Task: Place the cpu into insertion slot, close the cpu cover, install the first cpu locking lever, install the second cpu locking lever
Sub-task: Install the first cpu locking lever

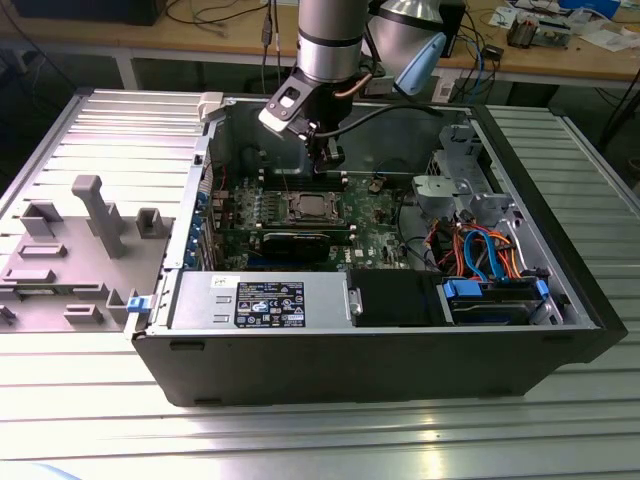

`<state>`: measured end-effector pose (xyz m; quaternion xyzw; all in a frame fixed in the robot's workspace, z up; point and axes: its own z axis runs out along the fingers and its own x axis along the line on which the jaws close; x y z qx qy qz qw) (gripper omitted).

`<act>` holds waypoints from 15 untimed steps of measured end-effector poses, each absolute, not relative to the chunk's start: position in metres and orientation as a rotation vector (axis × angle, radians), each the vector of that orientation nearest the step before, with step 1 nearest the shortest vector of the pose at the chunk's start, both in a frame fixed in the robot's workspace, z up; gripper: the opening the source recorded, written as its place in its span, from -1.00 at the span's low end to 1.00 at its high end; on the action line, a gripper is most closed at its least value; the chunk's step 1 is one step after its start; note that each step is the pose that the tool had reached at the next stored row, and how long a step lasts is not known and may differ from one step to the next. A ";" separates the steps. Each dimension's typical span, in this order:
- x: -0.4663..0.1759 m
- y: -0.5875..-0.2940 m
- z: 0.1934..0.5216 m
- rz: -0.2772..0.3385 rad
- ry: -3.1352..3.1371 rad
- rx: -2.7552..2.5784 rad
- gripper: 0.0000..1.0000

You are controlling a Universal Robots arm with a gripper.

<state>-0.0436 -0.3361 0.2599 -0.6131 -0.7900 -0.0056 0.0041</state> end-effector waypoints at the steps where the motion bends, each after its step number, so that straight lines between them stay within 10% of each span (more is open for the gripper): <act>1: -0.044 -0.336 0.260 -0.017 -2.476 -1.920 -0.79; 15: -0.044 -0.337 0.260 -0.019 -2.484 -1.909 -0.79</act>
